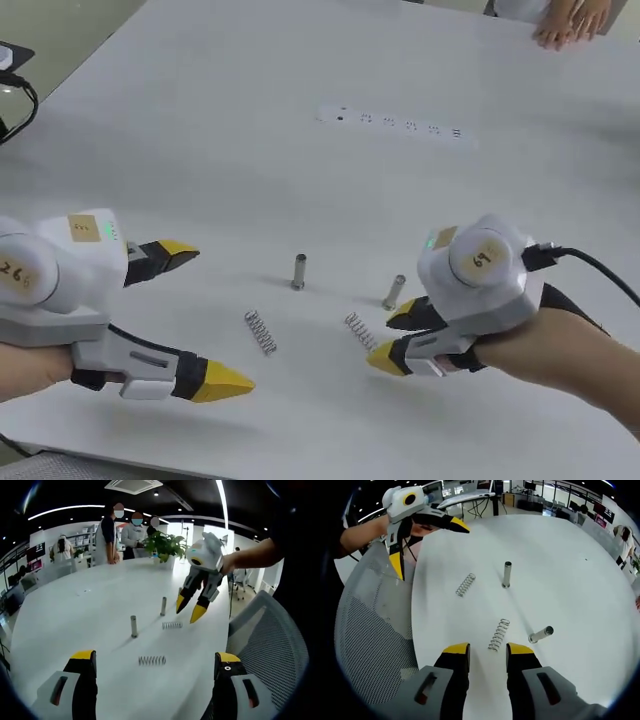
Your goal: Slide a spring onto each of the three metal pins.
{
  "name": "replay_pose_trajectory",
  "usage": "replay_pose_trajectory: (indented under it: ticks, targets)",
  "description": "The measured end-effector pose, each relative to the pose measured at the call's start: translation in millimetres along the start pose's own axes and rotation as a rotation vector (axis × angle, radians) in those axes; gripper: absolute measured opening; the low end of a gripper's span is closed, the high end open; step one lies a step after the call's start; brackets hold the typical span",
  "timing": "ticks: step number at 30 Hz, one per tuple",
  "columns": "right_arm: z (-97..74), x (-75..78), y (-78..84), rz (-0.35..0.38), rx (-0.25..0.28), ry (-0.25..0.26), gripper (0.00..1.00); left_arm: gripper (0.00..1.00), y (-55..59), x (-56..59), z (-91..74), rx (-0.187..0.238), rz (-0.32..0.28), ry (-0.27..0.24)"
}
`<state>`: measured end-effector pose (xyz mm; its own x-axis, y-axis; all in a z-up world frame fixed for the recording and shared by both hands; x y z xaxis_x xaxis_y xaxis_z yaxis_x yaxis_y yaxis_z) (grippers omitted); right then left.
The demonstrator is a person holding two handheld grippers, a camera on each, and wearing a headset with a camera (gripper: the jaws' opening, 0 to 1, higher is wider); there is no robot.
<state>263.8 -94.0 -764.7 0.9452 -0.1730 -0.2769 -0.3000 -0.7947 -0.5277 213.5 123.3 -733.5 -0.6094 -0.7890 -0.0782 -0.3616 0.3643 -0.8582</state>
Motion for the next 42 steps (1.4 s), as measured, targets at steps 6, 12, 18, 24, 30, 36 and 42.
replay_pose_trajectory:
  ticks: [6,12,18,24,30,36,42]
  targets:
    - [7.6,4.8,-1.6,0.054,0.006,0.008,0.27,0.94,0.2,1.1,-0.1,-0.001,-0.002,0.001]
    - [10.5,9.0,-1.4,0.102,0.019,0.015,0.25,0.94,2.4,1.2,-0.7,-0.008,0.001,0.003]
    - [15.4,13.2,-5.9,0.129,0.014,0.025,0.25,0.94,4.1,-0.6,-1.1,-0.014,0.001,0.001]
    - [19.9,14.4,-5.0,0.156,0.001,0.035,0.23,0.94,3.3,-1.2,-1.6,-0.011,-0.003,0.0]
    - [23.0,14.9,1.1,0.171,-0.01,0.02,0.22,0.93,4.8,-1.7,-2.5,-0.018,-0.002,0.0]
    - [24.5,15.8,1.7,0.163,-0.021,0.029,0.21,0.93,4.3,-0.1,-1.0,-0.021,-0.001,0.003]
    - [26.1,14.8,2.5,0.152,-0.033,0.031,0.19,0.93,6.5,0.0,-1.4,-0.025,-0.002,0.001]
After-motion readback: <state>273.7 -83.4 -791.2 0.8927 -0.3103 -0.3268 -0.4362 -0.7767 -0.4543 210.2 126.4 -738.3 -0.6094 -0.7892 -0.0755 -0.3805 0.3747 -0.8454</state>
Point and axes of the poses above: the centre of the closed fingertips' face, and the gripper's own axes: z roughly forward along the fingers, x roughly to its right, y roughly out of its underside, the point moved 7 cm from there along -z, roughly backward along the fingers, and after that the axes turned 15 degrees about -y, right-handed, at the moved point
